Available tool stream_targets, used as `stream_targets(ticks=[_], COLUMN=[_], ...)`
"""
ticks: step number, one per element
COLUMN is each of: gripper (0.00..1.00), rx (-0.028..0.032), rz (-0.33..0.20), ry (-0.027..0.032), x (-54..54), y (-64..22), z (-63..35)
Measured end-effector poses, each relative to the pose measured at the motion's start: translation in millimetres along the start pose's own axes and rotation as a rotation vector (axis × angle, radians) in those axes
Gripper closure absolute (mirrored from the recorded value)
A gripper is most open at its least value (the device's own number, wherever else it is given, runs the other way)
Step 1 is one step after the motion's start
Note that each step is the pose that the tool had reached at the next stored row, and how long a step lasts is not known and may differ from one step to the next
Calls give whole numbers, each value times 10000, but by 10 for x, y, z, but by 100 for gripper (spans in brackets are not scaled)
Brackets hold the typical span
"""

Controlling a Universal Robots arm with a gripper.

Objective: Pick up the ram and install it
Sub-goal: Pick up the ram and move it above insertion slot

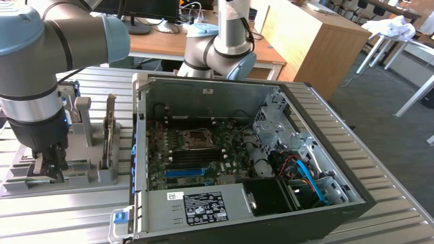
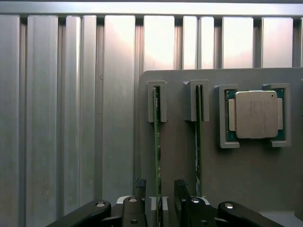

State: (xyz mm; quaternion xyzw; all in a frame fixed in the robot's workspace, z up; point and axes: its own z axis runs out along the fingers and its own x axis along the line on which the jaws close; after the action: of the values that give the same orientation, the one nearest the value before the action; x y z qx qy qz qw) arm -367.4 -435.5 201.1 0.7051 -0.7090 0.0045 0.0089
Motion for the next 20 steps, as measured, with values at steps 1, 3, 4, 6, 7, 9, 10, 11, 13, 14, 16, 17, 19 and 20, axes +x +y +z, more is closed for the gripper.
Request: stream_targets(ticks=[1, 3, 4, 6, 7, 9, 10, 11, 13, 14, 16, 17, 19, 20], gripper=[63, 63, 63, 63, 64, 71, 71, 71, 71, 71, 71, 71, 71, 71], rx=[0, 1, 1, 0, 0, 1, 0, 1, 0, 1, 2, 2, 1, 1], rz=[0, 0, 0, 0, 0, 0, 0, 0, 0, 0, -1, -1, 1, 1], ry=[0, 0, 0, 0, 0, 0, 0, 0, 0, -1, -1, 0, 0, 0], x=[0, 0, 0, 0, 0, 0, 0, 0, 0, 0, 9, 14, 19, 19], y=[0, 0, 0, 0, 0, 0, 0, 0, 0, 0, -1, -1, 0, 0], z=[0, 0, 0, 0, 0, 0, 0, 0, 0, 1, 1, 1, 0, 0])
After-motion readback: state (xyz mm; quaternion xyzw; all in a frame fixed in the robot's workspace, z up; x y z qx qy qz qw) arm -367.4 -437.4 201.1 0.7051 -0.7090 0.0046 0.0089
